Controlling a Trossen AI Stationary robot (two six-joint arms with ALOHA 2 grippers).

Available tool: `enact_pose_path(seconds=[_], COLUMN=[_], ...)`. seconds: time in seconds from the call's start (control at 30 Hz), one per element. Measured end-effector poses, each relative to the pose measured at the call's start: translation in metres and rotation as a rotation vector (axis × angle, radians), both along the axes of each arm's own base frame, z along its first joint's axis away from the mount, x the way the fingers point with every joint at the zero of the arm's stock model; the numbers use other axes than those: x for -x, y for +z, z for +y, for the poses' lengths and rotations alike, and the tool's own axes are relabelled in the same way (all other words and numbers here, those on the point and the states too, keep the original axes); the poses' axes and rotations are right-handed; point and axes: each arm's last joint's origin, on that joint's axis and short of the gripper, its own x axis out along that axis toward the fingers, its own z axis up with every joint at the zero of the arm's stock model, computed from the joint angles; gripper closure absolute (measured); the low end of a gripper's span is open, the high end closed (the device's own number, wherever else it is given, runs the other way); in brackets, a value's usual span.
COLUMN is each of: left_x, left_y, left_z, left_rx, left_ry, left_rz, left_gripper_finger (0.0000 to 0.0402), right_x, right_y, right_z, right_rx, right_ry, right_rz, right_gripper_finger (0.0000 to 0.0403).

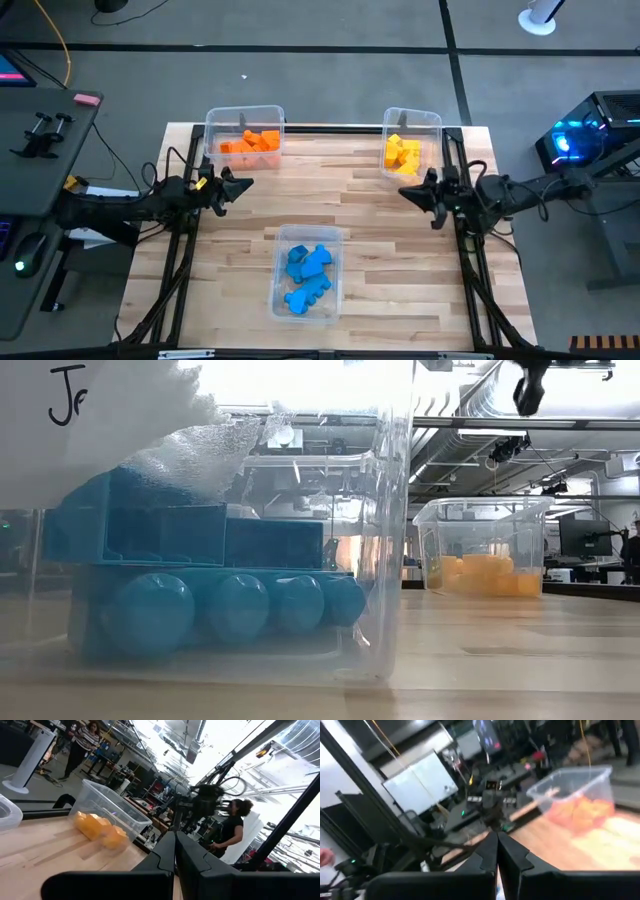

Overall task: Sort blocks
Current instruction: Return to Home Position

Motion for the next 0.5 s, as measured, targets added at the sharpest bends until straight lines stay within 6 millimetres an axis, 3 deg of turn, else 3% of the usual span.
enact_pose_path(seconds=[0.27, 0.5], left_x=[0.0, 0.005], left_y=[0.0, 0.004], left_z=[0.0, -0.001], left_rx=[0.0, -0.006], left_ry=[-0.001, -0.003], left_rz=[0.002, -0.045], left_gripper_finger=[0.0401, 0.0401], right_x=[0.036, 0.047], right_y=[-0.042, -0.077], right_z=[-0.028, -0.032], right_rx=[0.071, 0.188], right_ry=[-0.013, -0.065], right_rz=[-0.12, -0.135], right_gripper_finger=[0.0403, 0.0403])
